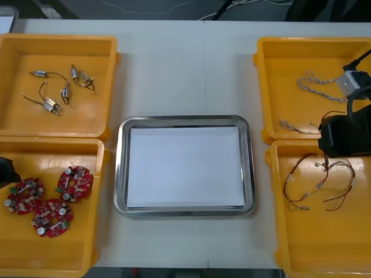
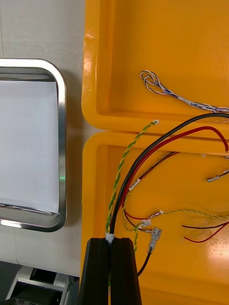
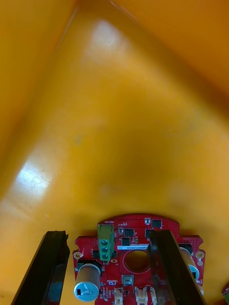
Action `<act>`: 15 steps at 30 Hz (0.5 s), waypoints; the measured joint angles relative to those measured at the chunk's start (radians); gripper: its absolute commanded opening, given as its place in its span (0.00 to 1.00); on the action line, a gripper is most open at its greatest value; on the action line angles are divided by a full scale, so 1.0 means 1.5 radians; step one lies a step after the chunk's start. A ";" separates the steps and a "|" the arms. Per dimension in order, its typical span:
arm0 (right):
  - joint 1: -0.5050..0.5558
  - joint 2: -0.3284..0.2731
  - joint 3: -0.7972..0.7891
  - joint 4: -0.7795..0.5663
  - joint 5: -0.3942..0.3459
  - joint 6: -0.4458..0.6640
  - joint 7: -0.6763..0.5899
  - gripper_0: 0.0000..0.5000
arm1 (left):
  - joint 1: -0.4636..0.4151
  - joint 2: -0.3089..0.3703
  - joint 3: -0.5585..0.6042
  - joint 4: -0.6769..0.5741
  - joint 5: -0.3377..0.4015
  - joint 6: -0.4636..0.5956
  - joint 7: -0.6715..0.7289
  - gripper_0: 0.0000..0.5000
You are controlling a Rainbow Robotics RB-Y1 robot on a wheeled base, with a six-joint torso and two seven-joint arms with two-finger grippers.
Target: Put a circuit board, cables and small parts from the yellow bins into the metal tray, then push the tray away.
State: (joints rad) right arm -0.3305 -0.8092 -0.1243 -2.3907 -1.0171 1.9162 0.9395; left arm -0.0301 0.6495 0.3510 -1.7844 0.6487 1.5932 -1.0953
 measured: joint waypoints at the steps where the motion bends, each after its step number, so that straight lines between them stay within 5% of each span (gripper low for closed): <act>1: 0.000 0.000 0.000 0.000 0.000 0.000 0.000 0.00 | 0.001 0.000 0.000 0.000 0.000 0.000 0.000 1.00; 15: 0.000 0.000 0.000 0.000 0.000 0.000 0.000 0.00 | 0.013 -0.001 0.000 0.000 -0.001 0.000 0.000 0.99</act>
State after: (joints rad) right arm -0.3305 -0.8093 -0.1243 -2.3907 -1.0171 1.9162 0.9395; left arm -0.0109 0.6477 0.3506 -1.7843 0.6479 1.5932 -1.0954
